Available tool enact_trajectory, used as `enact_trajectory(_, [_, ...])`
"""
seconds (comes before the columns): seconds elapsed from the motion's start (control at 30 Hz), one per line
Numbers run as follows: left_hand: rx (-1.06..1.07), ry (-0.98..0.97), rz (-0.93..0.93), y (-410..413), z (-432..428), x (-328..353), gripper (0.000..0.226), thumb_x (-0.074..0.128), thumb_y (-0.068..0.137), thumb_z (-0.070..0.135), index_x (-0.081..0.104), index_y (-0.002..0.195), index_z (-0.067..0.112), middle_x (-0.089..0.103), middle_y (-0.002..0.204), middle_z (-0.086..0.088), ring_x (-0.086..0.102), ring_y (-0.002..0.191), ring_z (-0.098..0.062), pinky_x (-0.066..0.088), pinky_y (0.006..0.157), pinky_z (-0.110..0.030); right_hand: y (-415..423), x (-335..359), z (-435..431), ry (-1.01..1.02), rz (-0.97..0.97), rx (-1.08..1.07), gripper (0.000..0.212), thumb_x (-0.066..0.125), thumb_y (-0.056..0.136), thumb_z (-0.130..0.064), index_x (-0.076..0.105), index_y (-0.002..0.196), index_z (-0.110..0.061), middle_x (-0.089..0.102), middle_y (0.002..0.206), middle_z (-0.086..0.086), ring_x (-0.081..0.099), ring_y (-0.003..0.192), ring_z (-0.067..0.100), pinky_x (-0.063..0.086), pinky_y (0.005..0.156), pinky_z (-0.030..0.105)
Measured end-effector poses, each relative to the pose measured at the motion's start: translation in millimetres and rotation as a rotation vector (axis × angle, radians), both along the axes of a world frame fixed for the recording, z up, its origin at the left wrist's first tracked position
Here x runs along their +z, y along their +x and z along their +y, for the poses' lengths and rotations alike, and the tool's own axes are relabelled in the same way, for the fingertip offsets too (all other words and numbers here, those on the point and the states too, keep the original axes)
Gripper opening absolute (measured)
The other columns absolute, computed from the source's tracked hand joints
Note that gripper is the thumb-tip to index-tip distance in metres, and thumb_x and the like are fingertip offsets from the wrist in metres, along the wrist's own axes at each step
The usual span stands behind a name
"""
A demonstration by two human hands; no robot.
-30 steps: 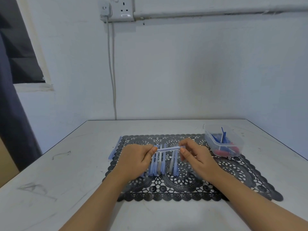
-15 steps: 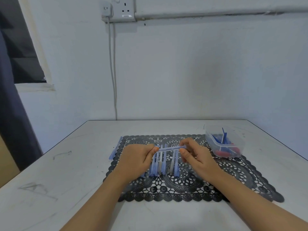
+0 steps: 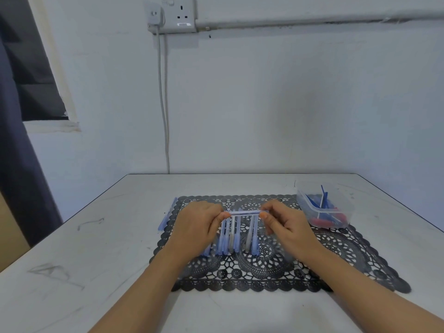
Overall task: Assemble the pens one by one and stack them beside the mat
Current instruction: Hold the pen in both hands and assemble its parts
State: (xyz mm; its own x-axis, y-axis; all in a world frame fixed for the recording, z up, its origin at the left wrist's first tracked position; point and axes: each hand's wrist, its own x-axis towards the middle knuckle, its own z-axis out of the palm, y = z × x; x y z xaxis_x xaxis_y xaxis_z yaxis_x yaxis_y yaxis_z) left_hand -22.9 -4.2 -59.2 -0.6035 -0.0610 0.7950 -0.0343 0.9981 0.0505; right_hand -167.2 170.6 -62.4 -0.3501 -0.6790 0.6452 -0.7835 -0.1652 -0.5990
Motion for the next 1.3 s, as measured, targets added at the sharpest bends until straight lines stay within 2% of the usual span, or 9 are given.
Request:
enact_trajectory(0.1, [-0.024,-0.031,0.052,-1,-2,1,0.045,0.034,0.098,0.044,0.061,0.074,0.016,0.058,0.066,0.008,0.045,0.062,-0.007,0.032,0.064,-0.019,1,-1,0,0.019,0.004,0.005,0.031,0.042,0.091,-0.044,0.053,0.069,-0.025,0.056,0.054,0.006,0.053,0.045,0.008,0.045,0.05,0.021])
enact_trajectory(0.2, [-0.029,-0.039,0.073,0,-5,3,0.04,0.04,0.097,0.041,0.063,0.079,0.015,0.06,0.071,0.007,0.042,0.069,-0.007,0.029,0.067,-0.019,3,-2,-1,0.04,-0.022,0.016,0.04,0.039,0.089,-0.049,0.054,0.069,-0.017,0.056,0.053,0.009,0.053,0.043,0.01,0.046,0.05,0.021])
enact_trajectory(0.37, [-0.075,0.036,0.082,1,-4,4,0.028,0.051,0.092,0.035,0.066,0.088,0.012,0.06,0.08,0.005,0.047,0.077,-0.01,0.04,0.069,-0.024,4,-3,-1,0.029,-0.058,0.029,0.016,0.048,0.09,-0.04,0.057,0.082,-0.03,0.057,0.053,0.004,0.054,0.046,0.02,0.049,0.05,0.035])
enact_trajectory(0.47, [-0.087,0.079,0.054,2,-4,4,0.026,0.051,0.091,0.034,0.066,0.09,0.012,0.06,0.083,0.005,0.049,0.079,-0.01,0.043,0.07,-0.027,6,-2,0,0.006,-0.06,-0.002,0.009,0.051,0.087,-0.037,0.059,0.087,-0.033,0.058,0.055,0.002,0.055,0.048,0.022,0.049,0.05,0.038])
enact_trajectory(0.67, [-0.076,0.095,0.034,3,-3,4,0.027,0.052,0.09,0.035,0.066,0.091,0.012,0.061,0.083,0.004,0.05,0.08,-0.01,0.042,0.073,-0.025,9,3,0,-0.043,-0.086,-0.075,0.019,0.061,0.086,-0.018,0.059,0.093,-0.036,0.061,0.061,0.003,0.056,0.053,0.02,0.051,0.052,0.035])
enact_trajectory(0.87, [-0.081,0.076,0.036,1,-4,3,0.026,0.054,0.09,0.034,0.067,0.089,0.011,0.062,0.082,0.003,0.051,0.079,-0.013,0.044,0.069,-0.027,10,4,1,-0.031,-0.108,-0.096,0.023,0.064,0.085,-0.013,0.061,0.09,-0.035,0.059,0.062,-0.001,0.056,0.054,0.023,0.05,0.052,0.035])
enact_trajectory(1.07, [-0.068,0.072,0.016,3,-6,1,0.027,0.053,0.09,0.035,0.067,0.091,0.013,0.061,0.083,0.004,0.05,0.08,-0.011,0.042,0.071,-0.023,10,4,-1,0.02,-0.04,-0.135,0.021,0.063,0.086,-0.015,0.058,0.088,-0.035,0.055,0.062,-0.003,0.049,0.051,0.009,0.045,0.048,0.025])
enact_trajectory(1.17, [-0.058,0.085,0.0,4,-8,1,0.025,0.047,0.092,0.028,0.066,0.096,0.012,0.06,0.087,0.004,0.049,0.084,-0.011,0.043,0.073,-0.023,6,0,-2,0.073,-0.05,-0.184,0.007,0.064,0.085,-0.021,0.06,0.083,-0.027,0.055,0.062,-0.007,0.048,0.053,0.001,0.04,0.049,0.014])
enact_trajectory(1.3, [0.021,0.141,0.003,8,-18,2,0.024,0.048,0.09,0.008,0.064,0.107,0.01,0.058,0.092,0.001,0.046,0.09,-0.009,0.04,0.076,-0.02,-2,-3,-3,0.194,0.022,-0.241,0.006,0.061,0.087,-0.03,0.058,0.082,-0.03,0.06,0.065,-0.004,0.052,0.056,0.006,0.046,0.056,0.021])
